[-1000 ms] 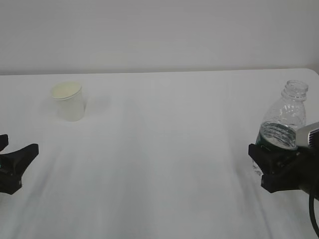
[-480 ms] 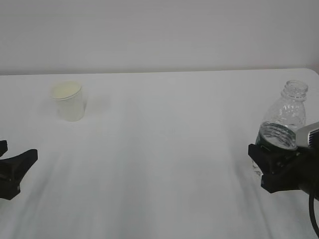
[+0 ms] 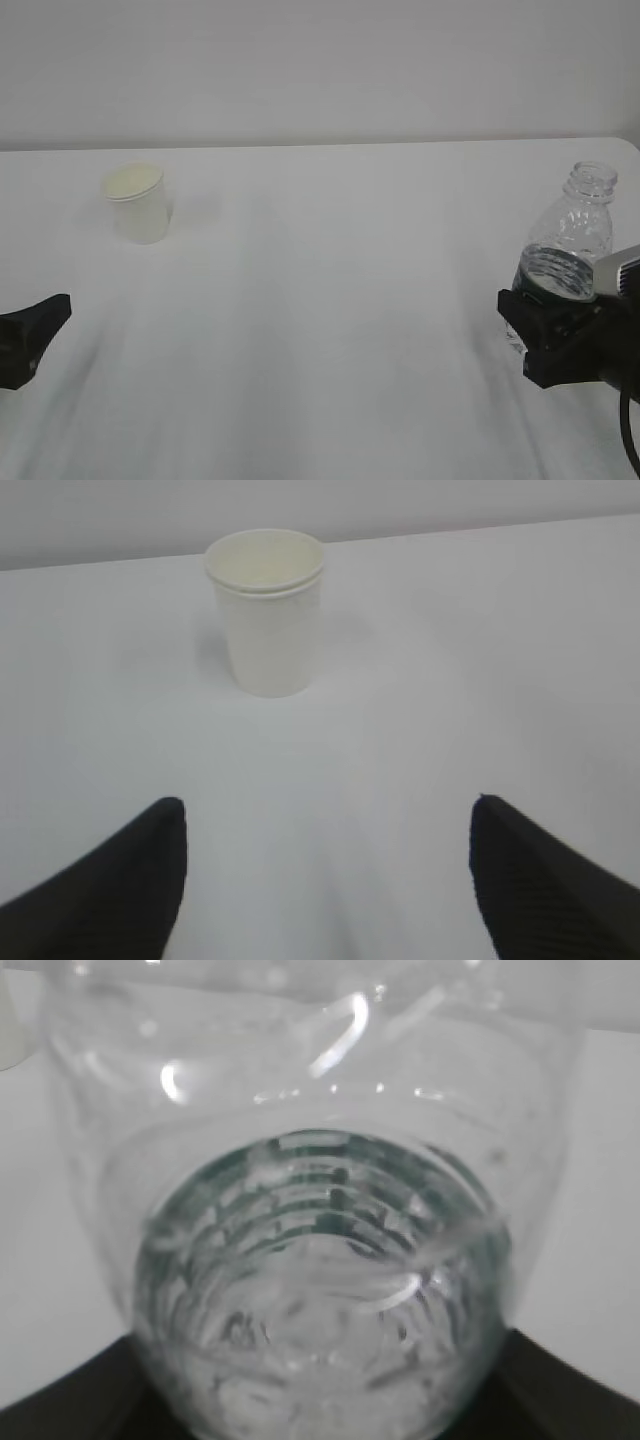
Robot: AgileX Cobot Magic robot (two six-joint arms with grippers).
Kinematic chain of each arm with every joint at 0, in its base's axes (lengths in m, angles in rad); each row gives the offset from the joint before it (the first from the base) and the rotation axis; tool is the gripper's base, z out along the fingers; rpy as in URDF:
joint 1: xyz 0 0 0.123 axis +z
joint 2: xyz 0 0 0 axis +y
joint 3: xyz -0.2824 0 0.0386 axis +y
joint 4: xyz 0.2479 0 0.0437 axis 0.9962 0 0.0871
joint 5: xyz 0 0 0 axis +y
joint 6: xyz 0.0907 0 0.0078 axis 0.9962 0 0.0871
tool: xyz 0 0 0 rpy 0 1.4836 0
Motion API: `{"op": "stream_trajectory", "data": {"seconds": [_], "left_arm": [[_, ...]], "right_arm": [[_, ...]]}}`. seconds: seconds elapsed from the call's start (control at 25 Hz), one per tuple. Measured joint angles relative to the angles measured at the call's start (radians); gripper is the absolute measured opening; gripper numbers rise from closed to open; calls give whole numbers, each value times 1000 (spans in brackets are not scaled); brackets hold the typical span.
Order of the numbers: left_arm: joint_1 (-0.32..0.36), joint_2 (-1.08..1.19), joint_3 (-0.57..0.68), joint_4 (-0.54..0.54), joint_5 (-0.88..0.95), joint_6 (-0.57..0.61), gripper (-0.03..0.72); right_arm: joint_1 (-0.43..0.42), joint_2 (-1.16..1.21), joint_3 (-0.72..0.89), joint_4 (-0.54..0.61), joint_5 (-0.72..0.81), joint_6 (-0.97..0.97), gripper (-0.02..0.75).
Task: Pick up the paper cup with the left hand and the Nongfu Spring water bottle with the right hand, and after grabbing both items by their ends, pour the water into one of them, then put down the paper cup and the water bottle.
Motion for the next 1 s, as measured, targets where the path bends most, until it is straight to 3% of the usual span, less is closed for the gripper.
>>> {"op": "stream_trajectory", "data": {"seconds": [0.2,1.0], "left_arm": [[0,0,0,-19,0,-2,675],[0,175,-180,-22,-2,-4,667]], "right_arm": [[0,0,0,-2,0,2,449],[0,0,0,-3,0,2,449]]}}
